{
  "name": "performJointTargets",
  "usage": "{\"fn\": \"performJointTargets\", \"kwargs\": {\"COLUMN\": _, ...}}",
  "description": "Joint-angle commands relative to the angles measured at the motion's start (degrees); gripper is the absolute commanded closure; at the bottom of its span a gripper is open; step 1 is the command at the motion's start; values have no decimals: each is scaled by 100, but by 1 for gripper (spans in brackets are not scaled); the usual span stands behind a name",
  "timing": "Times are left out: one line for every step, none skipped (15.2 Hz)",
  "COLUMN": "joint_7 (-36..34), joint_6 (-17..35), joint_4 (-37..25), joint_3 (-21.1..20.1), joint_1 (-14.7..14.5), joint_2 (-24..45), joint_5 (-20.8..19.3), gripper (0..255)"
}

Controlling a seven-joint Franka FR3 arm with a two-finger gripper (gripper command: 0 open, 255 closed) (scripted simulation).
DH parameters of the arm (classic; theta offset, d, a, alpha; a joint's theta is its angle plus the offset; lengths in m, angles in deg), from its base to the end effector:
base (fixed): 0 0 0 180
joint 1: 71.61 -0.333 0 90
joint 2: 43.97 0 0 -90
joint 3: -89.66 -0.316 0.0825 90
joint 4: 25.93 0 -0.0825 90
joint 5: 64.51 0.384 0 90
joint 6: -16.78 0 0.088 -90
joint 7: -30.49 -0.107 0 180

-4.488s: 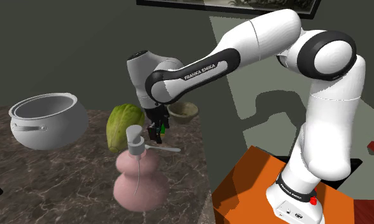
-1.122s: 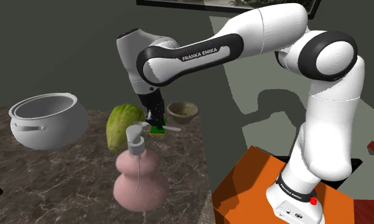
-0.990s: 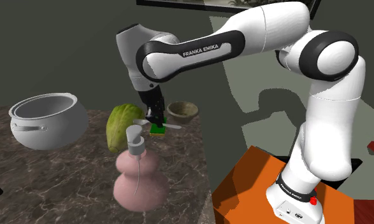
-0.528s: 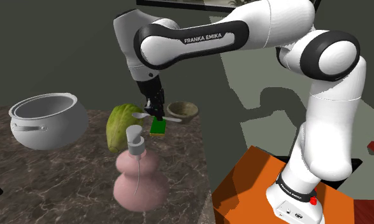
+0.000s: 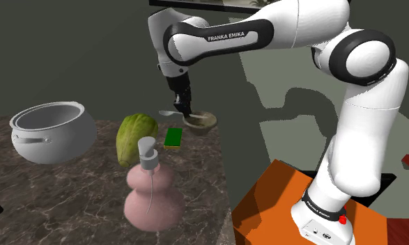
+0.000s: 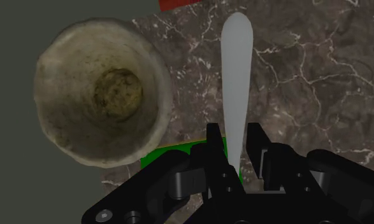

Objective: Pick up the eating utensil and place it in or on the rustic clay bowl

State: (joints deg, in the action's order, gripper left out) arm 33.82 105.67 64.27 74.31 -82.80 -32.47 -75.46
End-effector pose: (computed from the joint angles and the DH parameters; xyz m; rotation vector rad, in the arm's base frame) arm 0.5495 0.2375 0.5101 2.8446 0.7858 -0.2723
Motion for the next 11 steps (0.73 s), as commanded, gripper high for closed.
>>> {"fn": "performJointTargets", "kwargs": {"joint_7": 266, "joint_6": 57, "joint_4": 101, "joint_3": 105, "joint_1": 163, "joint_2": -91, "joint_5": -12, "gripper": 255}}
{"fn": "performJointTargets", "kwargs": {"joint_7": 394, "joint_6": 76, "joint_4": 115, "joint_3": 158, "joint_1": 240, "joint_2": -108, "joint_5": -26, "gripper": 255}}
{"fn": "performJointTargets", "kwargs": {"joint_7": 521, "joint_6": 93, "joint_4": 121, "joint_3": 213, "joint_1": 315, "joint_2": -119, "joint_5": -40, "gripper": 255}}
{"fn": "performJointTargets", "kwargs": {"joint_7": 648, "joint_6": 109, "joint_4": 120, "joint_3": 266, "joint_1": 391, "joint_2": -125, "joint_5": -55, "gripper": 255}}
{"fn": "performJointTargets", "kwargs": {"joint_7": 774, "joint_6": 124, "joint_4": 112, "joint_3": 319, "joint_1": 465, "joint_2": -124, "joint_5": -71, "gripper": 255}}
{"fn": "performJointTargets", "kwargs": {"joint_7": 899, "joint_6": 137, "joint_4": 96, "joint_3": 373, "joint_1": 538, "joint_2": -119, "joint_5": -87, "gripper": 255}}
{"fn": "performJointTargets", "kwargs": {"joint_7": 1025, "joint_6": 149, "joint_4": 73, "joint_3": 427, "joint_1": 611, "joint_2": -107, "joint_5": -104, "gripper": 255}}
{"fn": "performJointTargets", "kwargs": {"joint_7": 1149, "joint_6": 159, "joint_4": 43, "joint_3": 481, "joint_1": 682, "joint_2": -90, "joint_5": -121, "gripper": 255}}
{"fn": "performJointTargets", "kwargs": {"joint_7": 1273, "joint_6": 168, "joint_4": 5, "joint_3": 533, "joint_1": 755, "joint_2": -67, "joint_5": -138, "gripper": 255}}
{"fn": "performJointTargets", "kwargs": {"joint_7": 1397, "joint_6": 175, "joint_4": -40, "joint_3": 585, "joint_1": 827, "joint_2": -39, "joint_5": -155, "gripper": 255}}
{"fn": "performJointTargets", "kwargs": {"joint_7": 1495, "joint_6": 179, "joint_4": -82, "joint_3": 625, "joint_1": 884, "joint_2": -12, "joint_5": -169, "gripper": 255}}
